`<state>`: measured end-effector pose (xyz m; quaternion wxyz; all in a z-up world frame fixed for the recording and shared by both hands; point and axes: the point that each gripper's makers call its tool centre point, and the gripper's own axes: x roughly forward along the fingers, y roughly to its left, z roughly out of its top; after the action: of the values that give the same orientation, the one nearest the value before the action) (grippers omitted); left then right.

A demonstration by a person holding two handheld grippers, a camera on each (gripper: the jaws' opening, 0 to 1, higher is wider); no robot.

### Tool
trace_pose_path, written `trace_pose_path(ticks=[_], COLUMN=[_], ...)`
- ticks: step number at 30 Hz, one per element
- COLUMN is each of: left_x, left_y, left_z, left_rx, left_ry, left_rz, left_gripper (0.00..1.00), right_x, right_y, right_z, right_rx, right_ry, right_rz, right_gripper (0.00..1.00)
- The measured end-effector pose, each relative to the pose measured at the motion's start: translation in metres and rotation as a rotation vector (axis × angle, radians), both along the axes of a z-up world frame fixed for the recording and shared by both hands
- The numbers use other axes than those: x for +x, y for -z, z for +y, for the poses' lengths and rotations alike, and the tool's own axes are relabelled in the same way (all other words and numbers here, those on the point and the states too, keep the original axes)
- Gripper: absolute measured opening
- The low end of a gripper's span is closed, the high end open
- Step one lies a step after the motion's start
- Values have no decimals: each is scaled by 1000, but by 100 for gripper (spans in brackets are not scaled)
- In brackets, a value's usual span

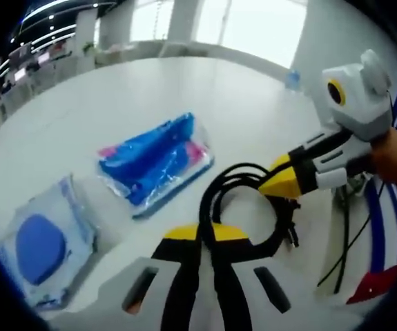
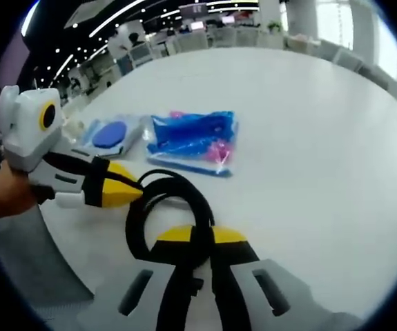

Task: Arrange the tabletop items into an orderly group along one side of the table until the central work area is clear of visible clutter.

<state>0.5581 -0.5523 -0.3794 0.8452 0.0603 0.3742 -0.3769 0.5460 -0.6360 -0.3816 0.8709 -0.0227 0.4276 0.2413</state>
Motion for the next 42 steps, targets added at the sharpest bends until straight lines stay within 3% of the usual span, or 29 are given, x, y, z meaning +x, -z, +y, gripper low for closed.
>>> trace_pose_path(ticks=[15, 42], left_x=[-1, -1], left_y=[-22, -37], left_z=[30, 97], left_rx=[9, 33], left_ry=[-29, -125], left_rz=[-34, -49], left_gripper=[0, 0], right_x=[2, 14], right_y=[-14, -26], right_z=[31, 99], right_rx=[34, 37], right_ry=[-61, -210], right_rz=[-6, -12], right_gripper=[5, 4])
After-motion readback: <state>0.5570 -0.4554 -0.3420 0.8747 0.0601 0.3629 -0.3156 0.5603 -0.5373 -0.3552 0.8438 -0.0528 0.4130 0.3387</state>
